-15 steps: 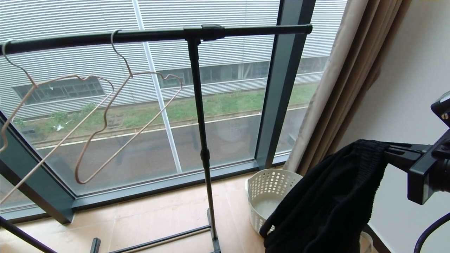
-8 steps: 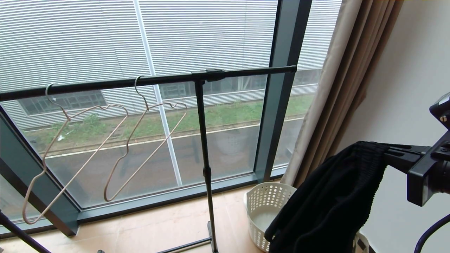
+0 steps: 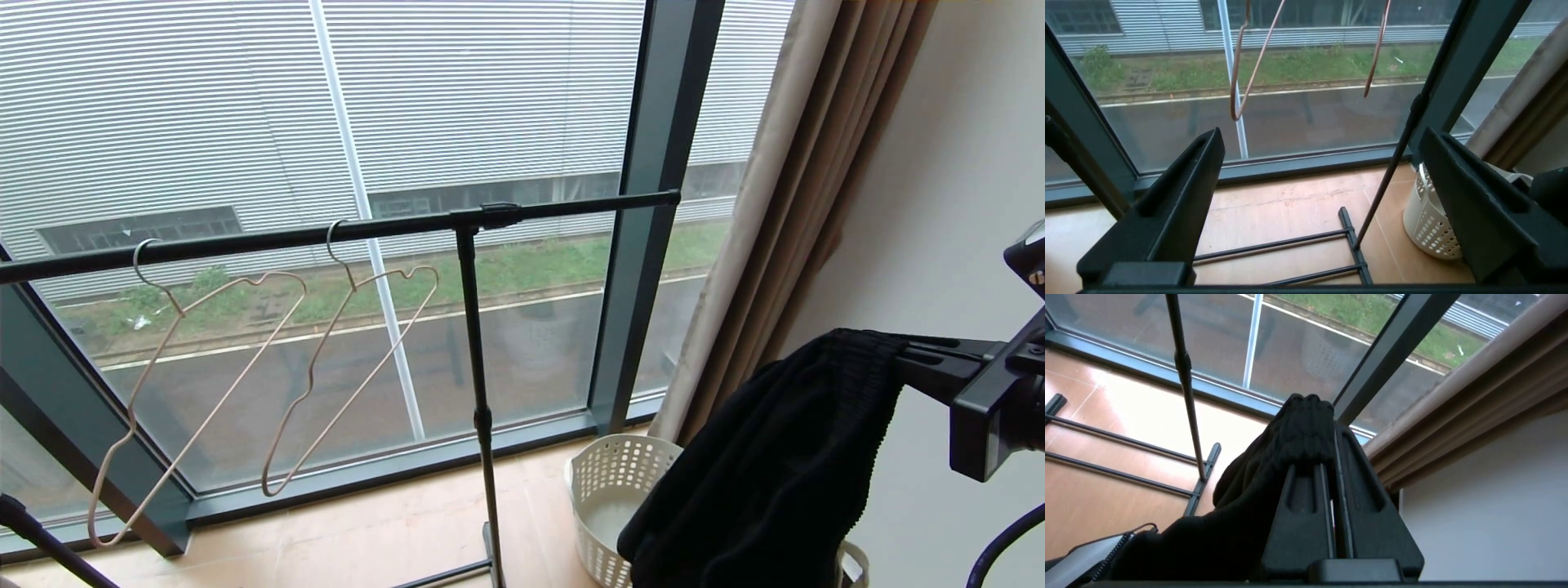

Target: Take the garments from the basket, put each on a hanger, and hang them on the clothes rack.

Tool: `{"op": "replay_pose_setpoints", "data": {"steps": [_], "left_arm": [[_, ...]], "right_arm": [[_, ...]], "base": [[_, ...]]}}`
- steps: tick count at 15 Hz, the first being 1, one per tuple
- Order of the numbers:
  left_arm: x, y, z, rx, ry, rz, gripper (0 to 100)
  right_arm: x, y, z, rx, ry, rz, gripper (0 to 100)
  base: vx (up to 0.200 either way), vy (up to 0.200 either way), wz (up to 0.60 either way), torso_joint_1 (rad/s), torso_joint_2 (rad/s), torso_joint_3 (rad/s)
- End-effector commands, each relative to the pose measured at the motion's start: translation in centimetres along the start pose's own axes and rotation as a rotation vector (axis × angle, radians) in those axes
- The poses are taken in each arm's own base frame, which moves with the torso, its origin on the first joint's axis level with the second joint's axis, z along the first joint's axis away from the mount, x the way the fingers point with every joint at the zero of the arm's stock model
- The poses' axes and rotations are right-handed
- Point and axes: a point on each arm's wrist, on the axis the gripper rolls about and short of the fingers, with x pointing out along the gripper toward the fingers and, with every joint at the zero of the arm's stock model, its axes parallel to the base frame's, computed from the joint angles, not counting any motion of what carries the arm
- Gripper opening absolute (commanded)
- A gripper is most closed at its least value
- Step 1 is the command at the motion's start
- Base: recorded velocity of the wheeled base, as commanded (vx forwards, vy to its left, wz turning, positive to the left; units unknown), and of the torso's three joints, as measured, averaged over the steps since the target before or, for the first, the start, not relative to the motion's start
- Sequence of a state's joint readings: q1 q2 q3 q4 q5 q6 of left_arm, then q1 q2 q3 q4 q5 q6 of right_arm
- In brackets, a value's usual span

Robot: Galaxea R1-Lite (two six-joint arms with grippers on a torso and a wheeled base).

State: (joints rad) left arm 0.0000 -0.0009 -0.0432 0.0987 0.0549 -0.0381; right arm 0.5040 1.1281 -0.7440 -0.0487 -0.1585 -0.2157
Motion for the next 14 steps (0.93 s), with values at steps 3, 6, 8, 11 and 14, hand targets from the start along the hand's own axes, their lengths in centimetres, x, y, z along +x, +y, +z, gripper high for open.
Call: {"op": "replay_pose_setpoints", "data": {"steps": [3, 6, 8, 11, 14], "left_arm": [[0.01, 0.0, -0.01, 0.0, 0.002, 0.0, 100], [0.01, 0.0, -0.01, 0.0, 0.002, 0.0, 100], [0.01, 0.0, -0.01, 0.0, 0.002, 0.0, 100], [0.01, 0.0, -0.01, 0.0, 0.002, 0.0, 100], [0.01, 0.0, -0.01, 0.001, 0.002, 0.0, 100]], "right_arm": [[-0.22, 0.01, -0.15, -0.003, -0.003, 0.001, 0], [-0.26, 0.0, -0.14, -0.003, -0.004, 0.0, 0], [-0.22, 0.0, -0.13, -0.003, -0.004, 0.0, 0], [-0.22, 0.0, -0.15, -0.003, -0.002, -0.001, 0], [-0.26, -0.01, -0.12, -0.003, -0.005, -0.002, 0]], "base": [[0.0, 0.0, 0.0, 0.027, -0.06, -0.025], [0.0, 0.0, 0.0, 0.007, 0.0, 0.116], [0.0, 0.0, 0.0, 0.005, 0.0, 0.193], [0.0, 0.0, 0.0, -0.001, 0.0, 0.136], [0.0, 0.0, 0.0, 0.0, 0.0, 0.0]]}}
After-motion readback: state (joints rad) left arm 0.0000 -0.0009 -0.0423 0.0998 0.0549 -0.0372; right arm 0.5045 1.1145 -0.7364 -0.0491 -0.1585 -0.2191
